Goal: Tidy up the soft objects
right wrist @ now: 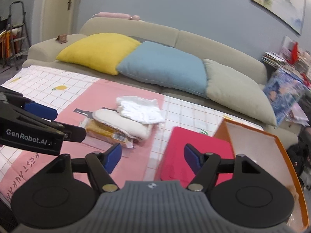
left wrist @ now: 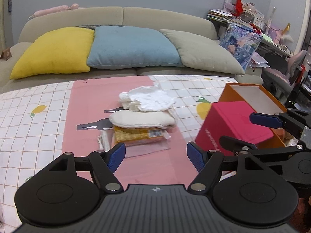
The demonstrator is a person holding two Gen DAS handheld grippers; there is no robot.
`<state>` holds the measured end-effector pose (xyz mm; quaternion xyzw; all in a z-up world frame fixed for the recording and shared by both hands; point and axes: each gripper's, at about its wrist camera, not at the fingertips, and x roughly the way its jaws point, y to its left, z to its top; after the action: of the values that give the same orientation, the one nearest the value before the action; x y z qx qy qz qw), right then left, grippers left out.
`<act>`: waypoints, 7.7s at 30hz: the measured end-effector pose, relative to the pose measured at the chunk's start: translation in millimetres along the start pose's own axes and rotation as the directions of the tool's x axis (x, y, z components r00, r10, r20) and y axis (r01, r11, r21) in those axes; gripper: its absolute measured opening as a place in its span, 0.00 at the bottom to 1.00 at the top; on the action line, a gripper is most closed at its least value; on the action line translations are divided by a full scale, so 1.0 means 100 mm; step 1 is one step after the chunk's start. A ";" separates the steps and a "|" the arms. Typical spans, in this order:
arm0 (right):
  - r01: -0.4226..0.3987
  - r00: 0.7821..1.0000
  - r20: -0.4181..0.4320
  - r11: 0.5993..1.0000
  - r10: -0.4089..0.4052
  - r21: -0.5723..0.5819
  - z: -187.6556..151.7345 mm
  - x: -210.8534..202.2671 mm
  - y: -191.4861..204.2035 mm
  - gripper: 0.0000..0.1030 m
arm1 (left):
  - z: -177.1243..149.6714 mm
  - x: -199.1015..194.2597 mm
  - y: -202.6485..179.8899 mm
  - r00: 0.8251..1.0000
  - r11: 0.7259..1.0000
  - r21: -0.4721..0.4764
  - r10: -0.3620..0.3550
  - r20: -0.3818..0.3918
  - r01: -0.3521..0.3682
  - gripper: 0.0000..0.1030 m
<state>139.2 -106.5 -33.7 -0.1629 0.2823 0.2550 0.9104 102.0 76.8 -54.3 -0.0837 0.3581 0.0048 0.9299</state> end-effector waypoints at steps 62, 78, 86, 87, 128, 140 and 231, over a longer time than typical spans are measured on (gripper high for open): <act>-0.070 0.950 -0.286 0.979 0.124 0.192 0.77 2.19 0.17 0.02 | 0.50 1.45 1.13 0.983 0.848 -0.530 -0.112 -0.145 0.018 0.16; -0.105 0.994 0.002 0.988 0.105 0.115 0.93 0.75 0.06 0.02 | 0.64 0.26 0.77 0.992 0.903 -0.412 -0.099 0.081 0.123 0.04; -0.184 0.982 -0.033 0.979 0.187 0.093 0.48 0.14 0.17 0.02 | 0.23 -0.16 0.72 0.997 0.917 -0.393 -0.064 0.043 0.076 0.04; -0.192 0.980 -0.045 0.978 0.196 0.086 0.41 0.09 0.19 0.02 | 0.17 -0.18 0.73 0.998 0.915 -0.398 -0.062 0.033 0.070 0.04; -0.482 0.851 -0.475 0.691 0.223 -0.539 -0.22 1.04 0.69 0.72 | -0.38 0.14 0.51 0.979 0.982 -0.183 0.017 -0.204 -0.055 0.07; -0.438 0.825 -0.494 0.862 0.274 -0.254 -0.09 1.19 0.45 0.13 | -0.29 0.04 0.56 0.987 0.979 -0.198 0.022 -0.157 -0.053 0.06; -0.309 0.873 -0.399 0.951 0.282 -0.003 -0.67 0.65 0.51 0.17 | -0.74 0.21 0.33 0.927 0.921 -0.387 -0.180 -0.328 0.042 0.33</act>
<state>128.4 -69.9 -133.3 -0.1961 0.4721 0.3622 0.7794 66.0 96.8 -127.0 -0.2791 0.5080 0.0041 0.8149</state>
